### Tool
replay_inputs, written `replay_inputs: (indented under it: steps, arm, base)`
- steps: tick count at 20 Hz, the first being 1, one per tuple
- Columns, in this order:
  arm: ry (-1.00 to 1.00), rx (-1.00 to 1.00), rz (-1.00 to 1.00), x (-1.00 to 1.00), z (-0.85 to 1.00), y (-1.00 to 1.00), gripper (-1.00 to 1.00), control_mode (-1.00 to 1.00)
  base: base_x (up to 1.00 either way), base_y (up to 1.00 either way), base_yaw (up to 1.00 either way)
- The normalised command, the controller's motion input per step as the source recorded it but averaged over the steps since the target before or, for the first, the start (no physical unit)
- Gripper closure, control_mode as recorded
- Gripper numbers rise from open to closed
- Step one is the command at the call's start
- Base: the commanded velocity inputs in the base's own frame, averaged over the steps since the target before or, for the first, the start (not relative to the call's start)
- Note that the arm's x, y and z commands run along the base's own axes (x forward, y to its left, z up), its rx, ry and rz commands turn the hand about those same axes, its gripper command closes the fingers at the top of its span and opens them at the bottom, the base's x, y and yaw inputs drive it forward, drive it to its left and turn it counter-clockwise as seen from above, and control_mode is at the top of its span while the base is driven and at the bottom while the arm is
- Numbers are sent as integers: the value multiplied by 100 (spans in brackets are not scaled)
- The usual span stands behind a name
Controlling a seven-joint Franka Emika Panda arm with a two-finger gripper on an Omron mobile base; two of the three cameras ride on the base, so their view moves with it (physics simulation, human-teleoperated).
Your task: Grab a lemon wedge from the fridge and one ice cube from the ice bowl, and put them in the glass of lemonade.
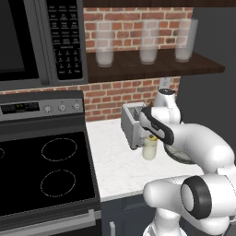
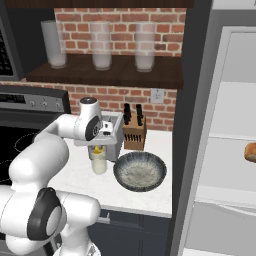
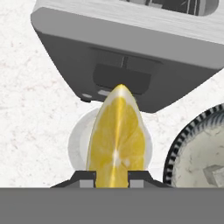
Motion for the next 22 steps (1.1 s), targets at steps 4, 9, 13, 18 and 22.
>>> replay_inputs:
  steps: [4, 9, 13, 18, 22]
  arm:
    - [0, 0, 0, 0, 0, 12, 100, -100]
    - [0, 0, 0, 0, 0, 4, 100, -100]
    - [0, 0, 0, 0, -3, 0, 100, -100]
    - [0, 0, 0, 0, -3, 0, 100, -100]
    - [0, 0, 0, 0, 0, 0, 100, -100]
  base:
    - [0, 0, 0]
    - [0, 0, 0]
    - [0, 0, 0]
    - [0, 0, 0]
    - [0, 0, 0]
